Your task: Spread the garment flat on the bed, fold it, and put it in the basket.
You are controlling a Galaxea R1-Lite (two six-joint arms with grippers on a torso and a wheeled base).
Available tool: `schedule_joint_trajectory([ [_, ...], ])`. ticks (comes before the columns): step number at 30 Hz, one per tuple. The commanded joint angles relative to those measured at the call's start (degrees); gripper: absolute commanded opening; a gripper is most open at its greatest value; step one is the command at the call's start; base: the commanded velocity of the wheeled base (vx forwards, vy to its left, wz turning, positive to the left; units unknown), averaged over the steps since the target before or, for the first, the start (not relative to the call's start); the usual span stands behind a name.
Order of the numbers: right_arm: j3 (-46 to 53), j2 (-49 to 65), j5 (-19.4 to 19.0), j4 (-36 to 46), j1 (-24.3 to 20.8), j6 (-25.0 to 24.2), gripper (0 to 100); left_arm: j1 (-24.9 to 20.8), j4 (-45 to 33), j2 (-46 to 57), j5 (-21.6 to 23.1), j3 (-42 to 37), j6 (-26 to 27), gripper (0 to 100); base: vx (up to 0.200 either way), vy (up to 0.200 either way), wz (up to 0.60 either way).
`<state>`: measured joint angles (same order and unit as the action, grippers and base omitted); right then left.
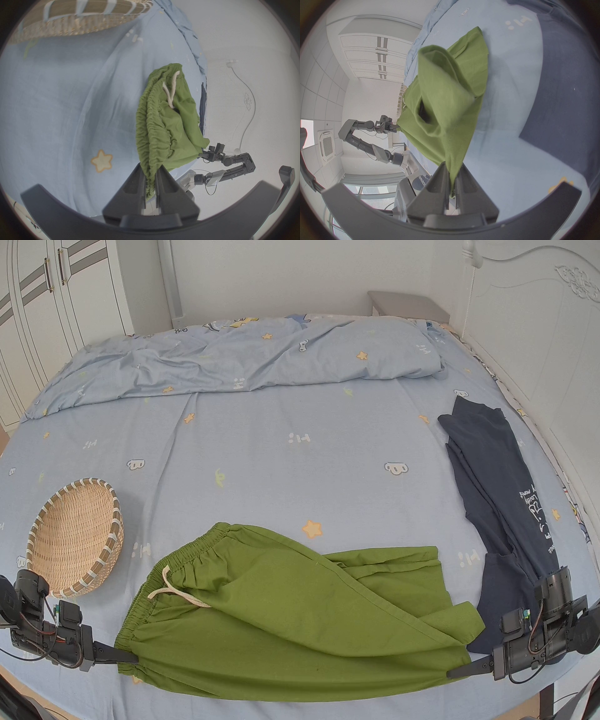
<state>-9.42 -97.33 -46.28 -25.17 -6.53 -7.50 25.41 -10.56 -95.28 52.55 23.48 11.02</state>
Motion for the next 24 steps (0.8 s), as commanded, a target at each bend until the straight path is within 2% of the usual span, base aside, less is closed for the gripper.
schedule_joint_trajectory([
  [1, 3.2, -0.3, 0.2, -1.9, -1.2, -0.1, 0, 1.2, -0.3, -0.7, -1.0, -1.4, 0.4, 0, 0.0, 0.0, 0.0],
  [7, 7.4, -4.5, 0.5, -9.7, -2.3, -0.1, 0, 1.1, 0.6, 1.8, -2.5, -5.5, 1.0, 0, 0.0, 0.0, 0.0],
  [15, 8.1, -8.1, 0.6, -12.7, -2.3, 0.0, 0, -0.1, 0.7, 1.5, -5.8, -7.3, 1.8, 0, 0.0, 0.0, 0.0],
  [21, 8.3, -8.1, 0.6, -13.3, -2.7, 0.1, 0, -0.3, 0.7, 1.3, -6.1, -7.3, 2.2, 0, 0.0, 0.0, 0.0],
  [22, 8.3, -8.1, 0.7, -13.3, -2.8, 0.1, 100, -0.3, 0.7, 1.2, -6.1, -7.2, 2.2, 100, 0.0, 0.0, 0.0],
  [24, 8.3, -8.1, 0.8, -13.3, -2.8, -0.1, 100, -0.3, 0.7, 1.1, -6.1, -7.1, 2.1, 100, 0.0, 0.0, 0.0],
])
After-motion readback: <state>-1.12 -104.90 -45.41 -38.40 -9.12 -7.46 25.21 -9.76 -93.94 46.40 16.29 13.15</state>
